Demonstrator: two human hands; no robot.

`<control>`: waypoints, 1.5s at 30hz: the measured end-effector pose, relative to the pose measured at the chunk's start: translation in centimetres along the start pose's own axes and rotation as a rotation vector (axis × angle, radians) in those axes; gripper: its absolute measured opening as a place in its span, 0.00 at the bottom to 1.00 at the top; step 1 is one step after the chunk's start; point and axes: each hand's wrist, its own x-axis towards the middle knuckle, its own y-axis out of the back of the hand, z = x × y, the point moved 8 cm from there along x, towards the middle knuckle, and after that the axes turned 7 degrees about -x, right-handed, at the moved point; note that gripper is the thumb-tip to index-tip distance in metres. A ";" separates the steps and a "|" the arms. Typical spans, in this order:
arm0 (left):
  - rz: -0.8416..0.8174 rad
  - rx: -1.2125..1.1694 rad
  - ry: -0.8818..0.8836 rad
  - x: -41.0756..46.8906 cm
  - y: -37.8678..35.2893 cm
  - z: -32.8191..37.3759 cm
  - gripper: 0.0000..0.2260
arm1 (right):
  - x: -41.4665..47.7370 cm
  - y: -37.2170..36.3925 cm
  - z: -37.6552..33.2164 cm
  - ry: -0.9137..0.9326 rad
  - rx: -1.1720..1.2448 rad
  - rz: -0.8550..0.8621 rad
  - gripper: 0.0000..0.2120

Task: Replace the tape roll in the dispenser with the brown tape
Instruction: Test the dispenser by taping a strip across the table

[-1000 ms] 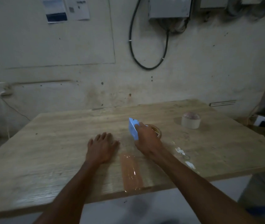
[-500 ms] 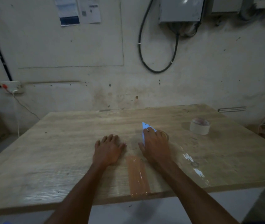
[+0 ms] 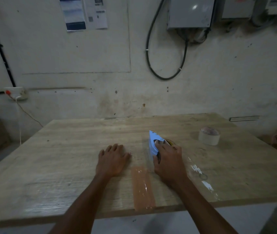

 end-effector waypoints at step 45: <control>0.371 0.102 -0.228 8.9 7.2 2.2 0.32 | 15.0 1.7 2.2 0.122 -0.136 0.132 0.24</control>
